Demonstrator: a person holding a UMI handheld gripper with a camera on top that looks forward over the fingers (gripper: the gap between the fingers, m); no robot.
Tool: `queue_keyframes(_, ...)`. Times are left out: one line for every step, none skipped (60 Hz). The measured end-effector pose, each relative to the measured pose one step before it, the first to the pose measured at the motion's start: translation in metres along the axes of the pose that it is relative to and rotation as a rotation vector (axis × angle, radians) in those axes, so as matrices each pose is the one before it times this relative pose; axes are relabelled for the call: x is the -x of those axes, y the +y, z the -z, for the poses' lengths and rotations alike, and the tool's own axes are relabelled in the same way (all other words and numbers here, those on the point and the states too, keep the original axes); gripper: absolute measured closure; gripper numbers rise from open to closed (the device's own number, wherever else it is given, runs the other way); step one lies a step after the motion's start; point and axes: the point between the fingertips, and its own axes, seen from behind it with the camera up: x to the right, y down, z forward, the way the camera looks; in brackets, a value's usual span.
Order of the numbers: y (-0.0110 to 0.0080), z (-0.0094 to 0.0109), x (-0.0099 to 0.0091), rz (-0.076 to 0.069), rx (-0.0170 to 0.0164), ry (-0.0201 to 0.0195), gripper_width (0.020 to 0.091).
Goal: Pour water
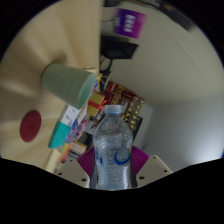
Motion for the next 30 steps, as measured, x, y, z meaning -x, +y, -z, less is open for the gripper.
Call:
queue_keyframes(-0.00473, -0.00124, -0.00061, 0.0540, -0.00485, 0.00778, 0.0631)
queue_keyframes(-0.00391, -0.00076, -0.00093, 0.0529, -0.00411, 0.00575, 0.0630)
queue_keyframes(-0.00325, -0.00070, -0.00036, 0.0502, -0.00329, 0.00243, 0.0626)
queue_keyframes(-0.00578, 0.01037, -0.00225, 0.0481, 0.00698, 0.00158, 0.0633)
queue_keyframes(-0.00270, -0.00081, 0.00138, 0.0385, -0.00378, -0.00208, 0.0631)
queue_keyframes(-0.00368, -0.00051, 0.00142, 0.0320, -0.00738, -0.00265, 0.0632)
queue_keyframes(-0.00366, -0.00012, 0.00160, 0.0284, -0.00777, -0.00388, 0.0633)
queue_keyframes(0.01207, 0.00345, 0.00071, 0.0251, -0.01873, -0.01125, 0.0628)
queue_keyframes(-0.01157, -0.00854, 0.00061, 0.0251, -0.00353, -0.00055, 0.0629)
queue_keyframes(0.00065, -0.00864, -0.00151, 0.0197, -0.01208, -0.01349, 0.0634)
queue_keyframes(-0.00206, -0.00121, 0.00167, 0.0166, -0.00104, -0.00075, 0.0636)
queue_keyframes(-0.00121, 0.00026, -0.00021, 0.0135, -0.00148, -0.00129, 0.0636)
queue_keyframes(-0.00162, 0.00028, 0.00034, 0.0096, -0.00087, -0.00053, 0.0636)
queue_keyframes(-0.00141, -0.00013, -0.00041, 0.0067, -0.00060, 0.00064, 0.0638)
queue_keyframes(-0.00108, 0.00010, -0.00085, 0.0030, 0.00000, 0.00057, 0.0634)
queue_keyframes(-0.00060, -0.00022, -0.00031, 0.0004, 0.00028, 0.00038, 0.0638)
queue_keyframes(-0.00028, -0.00006, -0.00029, -0.0017, 0.00023, -0.00047, 0.0633)
queue_keyframes(-0.00519, 0.01117, 0.00265, -0.0052, 0.00586, 0.00862, 0.0634)
queue_keyframes(0.00409, -0.01139, -0.00436, -0.0025, -0.00990, -0.01142, 0.0632)
queue_keyframes(-0.00055, -0.00089, -0.00075, -0.0044, 0.00041, -0.00006, 0.0619)
queue_keyframes(-0.00035, -0.00006, -0.00010, -0.0034, -0.00034, -0.00031, 0.0631)
queue_keyframes(0.00010, 0.00003, 0.00023, -0.0020, 0.00055, -0.00055, 0.0629)
queue_keyframes(0.00062, 0.00024, -0.00022, -0.0023, 0.00162, 0.00119, 0.0632)
queue_keyframes(0.00062, -0.00018, -0.00055, -0.0032, 0.00241, 0.00169, 0.0625)
queue_keyframes(0.00092, 0.00011, -0.00025, -0.0046, 0.00276, 0.00147, 0.0632)
queue_keyframes(0.00140, 0.00021, -0.00047, -0.0057, 0.00293, 0.00117, 0.0631)
queue_keyframes(0.00152, 0.00043, -0.00132, -0.0088, 0.00186, 0.00121, 0.0630)
queue_keyframes(0.00245, 0.01063, -0.00025, -0.0171, -0.00051, 0.00848, 0.0634)
queue_keyframes(0.00088, -0.01392, 0.00154, -0.0175, -0.00313, -0.00136, 0.0635)
queue_keyframes(0.00114, -0.00041, -0.00156, -0.0292, 0.00003, 0.00655, 0.0637)
